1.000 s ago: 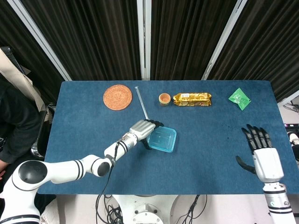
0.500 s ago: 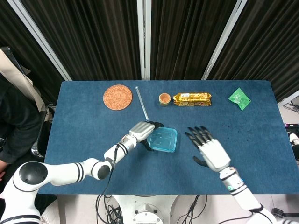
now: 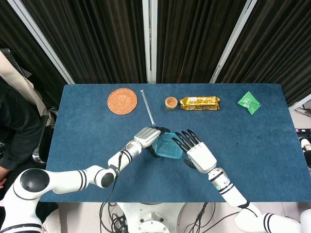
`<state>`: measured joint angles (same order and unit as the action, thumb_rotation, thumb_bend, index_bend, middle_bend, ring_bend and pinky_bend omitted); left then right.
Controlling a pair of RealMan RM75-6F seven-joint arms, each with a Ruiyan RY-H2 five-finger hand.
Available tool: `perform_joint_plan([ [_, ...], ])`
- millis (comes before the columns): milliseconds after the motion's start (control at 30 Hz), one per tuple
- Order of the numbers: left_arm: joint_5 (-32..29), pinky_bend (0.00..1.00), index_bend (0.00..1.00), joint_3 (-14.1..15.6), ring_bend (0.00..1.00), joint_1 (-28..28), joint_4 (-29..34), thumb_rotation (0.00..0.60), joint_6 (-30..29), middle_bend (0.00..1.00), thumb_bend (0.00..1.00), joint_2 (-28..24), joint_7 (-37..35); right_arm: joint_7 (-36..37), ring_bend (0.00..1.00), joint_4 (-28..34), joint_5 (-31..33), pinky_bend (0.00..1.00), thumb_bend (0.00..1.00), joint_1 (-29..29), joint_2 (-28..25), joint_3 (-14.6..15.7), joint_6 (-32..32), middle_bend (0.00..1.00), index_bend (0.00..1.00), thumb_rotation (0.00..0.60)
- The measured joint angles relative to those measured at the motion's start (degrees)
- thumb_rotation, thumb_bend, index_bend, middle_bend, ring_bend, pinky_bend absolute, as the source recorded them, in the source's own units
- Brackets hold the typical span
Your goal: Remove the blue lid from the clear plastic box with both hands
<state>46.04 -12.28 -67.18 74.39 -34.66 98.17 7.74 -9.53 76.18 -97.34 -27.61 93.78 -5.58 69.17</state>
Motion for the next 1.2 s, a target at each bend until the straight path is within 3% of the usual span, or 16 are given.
perform_joint_plan([
  [367, 0.7, 0.23, 0.28, 0.5, 0.19, 0.4, 0.0, 0.600, -0.6, 0.22, 0.00, 0.2, 0.4, 3.8, 0.00, -7.3, -1.8, 0.00, 0.13, -1.8, 5.2, 1.3, 3.9, 0.00, 0.00, 0.600],
  [900, 0.4, 0.23, 0.28, 0.6, 0.19, 0.5, 0.7, 0.600, -0.7, 0.22, 0.00, -0.3, 1.1, 3.3, 0.00, -8.0, 0.1, 0.00, 0.13, -3.2, 5.5, 1.4, 3.6, 0.00, 0.00, 0.600],
  [1200, 1.1, 0.23, 0.28, 0.7, 0.19, 0.6, 0.4, 0.600, -0.2, 0.22, 0.00, -0.3, 0.8, 4.3, 0.00, -9.6, -0.3, 0.00, 0.25, -3.8, 6.1, 1.2, 5.8, 0.00, 0.00, 0.600],
])
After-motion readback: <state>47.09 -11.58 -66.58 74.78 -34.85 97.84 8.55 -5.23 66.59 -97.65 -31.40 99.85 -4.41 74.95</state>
